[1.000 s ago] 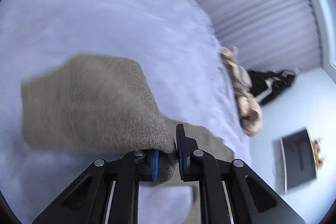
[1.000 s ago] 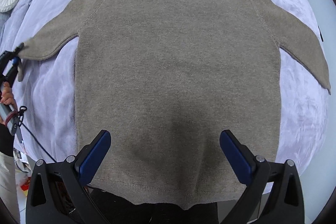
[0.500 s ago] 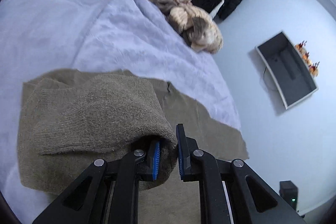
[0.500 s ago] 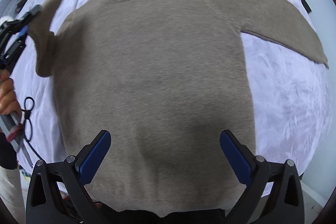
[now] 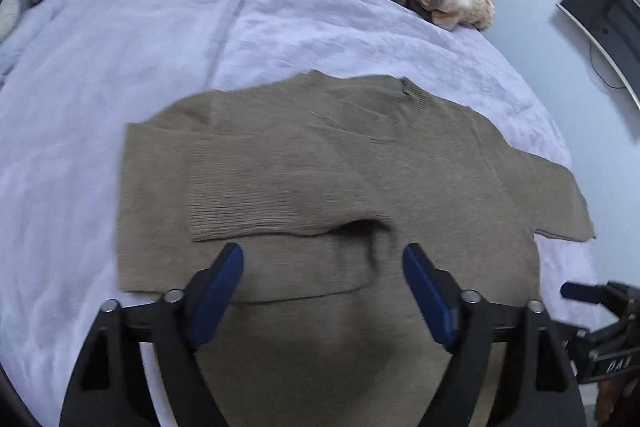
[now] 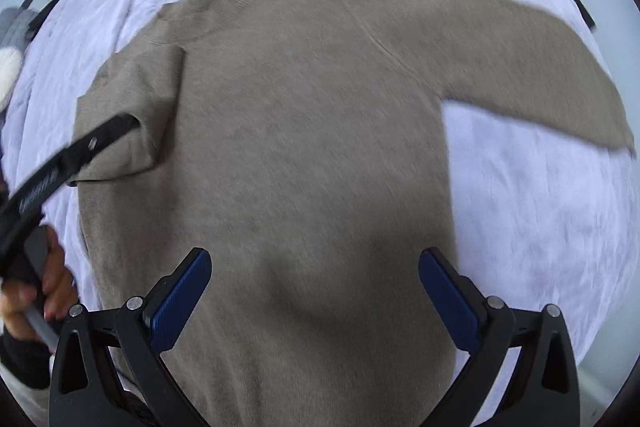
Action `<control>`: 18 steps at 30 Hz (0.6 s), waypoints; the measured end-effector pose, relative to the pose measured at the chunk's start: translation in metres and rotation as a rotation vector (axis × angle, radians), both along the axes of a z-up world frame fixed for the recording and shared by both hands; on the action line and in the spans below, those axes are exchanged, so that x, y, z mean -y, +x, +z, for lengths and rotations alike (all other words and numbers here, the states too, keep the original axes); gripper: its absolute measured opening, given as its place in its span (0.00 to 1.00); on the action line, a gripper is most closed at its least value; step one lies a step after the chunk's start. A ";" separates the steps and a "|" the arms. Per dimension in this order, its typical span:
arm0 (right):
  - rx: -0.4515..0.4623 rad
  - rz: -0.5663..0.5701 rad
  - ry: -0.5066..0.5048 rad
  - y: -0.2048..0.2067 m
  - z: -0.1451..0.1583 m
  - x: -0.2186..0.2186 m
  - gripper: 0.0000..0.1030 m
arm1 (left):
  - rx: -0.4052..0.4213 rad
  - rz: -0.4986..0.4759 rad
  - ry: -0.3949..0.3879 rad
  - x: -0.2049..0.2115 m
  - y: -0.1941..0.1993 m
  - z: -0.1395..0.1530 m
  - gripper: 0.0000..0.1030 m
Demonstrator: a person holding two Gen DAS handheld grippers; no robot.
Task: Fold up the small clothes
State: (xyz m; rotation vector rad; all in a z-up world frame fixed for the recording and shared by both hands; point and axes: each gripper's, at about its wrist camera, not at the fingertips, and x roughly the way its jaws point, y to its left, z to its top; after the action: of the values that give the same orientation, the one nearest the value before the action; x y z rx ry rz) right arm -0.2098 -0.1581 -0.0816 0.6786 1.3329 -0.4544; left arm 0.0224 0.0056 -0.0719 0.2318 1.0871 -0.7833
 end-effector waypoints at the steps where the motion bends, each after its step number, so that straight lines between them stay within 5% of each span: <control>1: 0.020 0.041 -0.033 0.013 0.003 -0.003 1.00 | 0.028 0.022 0.013 -0.015 0.003 0.002 0.83; 5: 0.127 0.268 -0.182 0.078 0.015 -0.031 1.00 | 0.106 0.140 0.164 -0.069 0.027 -0.013 0.83; 8: 0.166 0.450 -0.307 0.130 0.011 -0.061 1.00 | 0.066 0.200 0.242 -0.088 0.049 -0.041 0.83; 13: 0.073 0.671 -0.599 0.195 -0.026 -0.101 0.98 | 0.060 0.202 0.252 -0.089 0.065 -0.067 0.83; 15: 0.041 0.689 -0.670 0.211 -0.037 -0.099 0.63 | 0.072 0.206 0.261 -0.089 0.066 -0.072 0.83; 16: 0.046 0.672 -0.659 0.211 -0.035 -0.093 0.25 | 0.062 0.218 0.251 -0.091 0.068 -0.073 0.83; 18: 0.135 0.533 -0.543 0.209 -0.021 -0.063 0.18 | 0.046 0.238 0.229 -0.096 0.071 -0.075 0.83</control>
State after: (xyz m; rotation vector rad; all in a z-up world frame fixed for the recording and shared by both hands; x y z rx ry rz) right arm -0.0013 -0.0949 -0.1027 -0.1002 1.1345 -0.3058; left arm 0.0934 0.1020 -0.1469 0.3059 1.1373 -0.4383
